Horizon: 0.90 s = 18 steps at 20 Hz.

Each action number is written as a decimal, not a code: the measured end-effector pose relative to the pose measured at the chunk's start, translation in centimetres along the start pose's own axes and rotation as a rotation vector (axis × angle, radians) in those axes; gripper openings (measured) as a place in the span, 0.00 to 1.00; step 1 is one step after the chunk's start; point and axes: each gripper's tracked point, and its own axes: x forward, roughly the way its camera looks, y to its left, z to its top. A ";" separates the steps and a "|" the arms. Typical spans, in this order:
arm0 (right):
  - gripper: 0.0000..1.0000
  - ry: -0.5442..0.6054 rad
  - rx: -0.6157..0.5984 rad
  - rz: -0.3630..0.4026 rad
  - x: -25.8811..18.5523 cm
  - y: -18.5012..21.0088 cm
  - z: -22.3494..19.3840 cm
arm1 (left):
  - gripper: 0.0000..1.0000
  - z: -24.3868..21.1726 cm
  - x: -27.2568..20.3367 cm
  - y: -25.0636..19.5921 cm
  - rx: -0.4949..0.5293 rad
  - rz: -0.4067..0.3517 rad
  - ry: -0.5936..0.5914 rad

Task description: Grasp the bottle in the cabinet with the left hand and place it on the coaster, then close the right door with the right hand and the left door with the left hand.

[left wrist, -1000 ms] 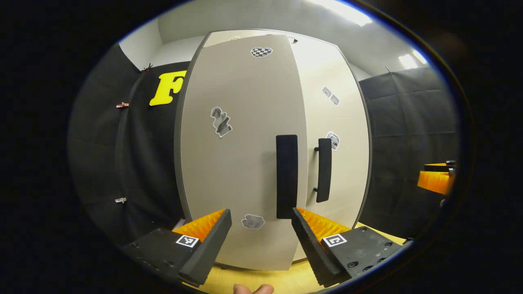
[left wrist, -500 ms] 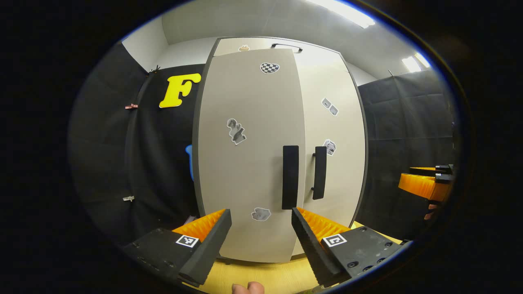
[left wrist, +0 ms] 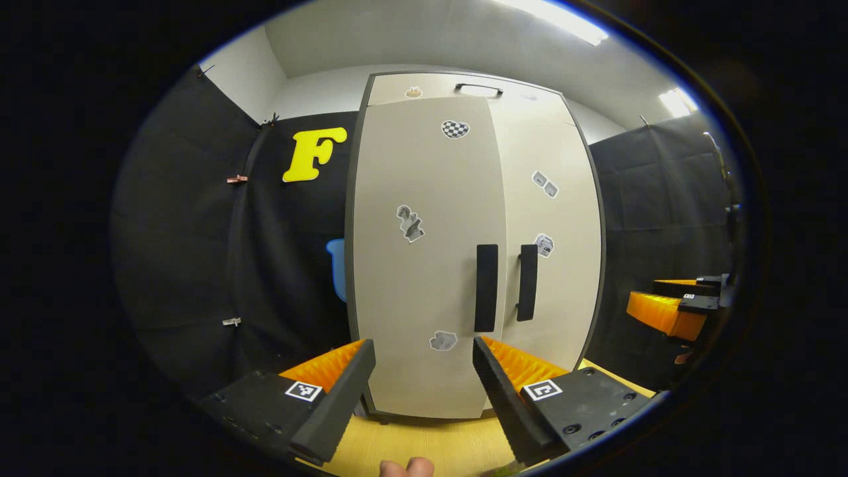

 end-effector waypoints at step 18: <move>0.98 0.022 -0.034 -0.035 0.6 -0.2 -1.1 | 0.95 -0.3 0.3 -0.1 0.019 -0.013 0.007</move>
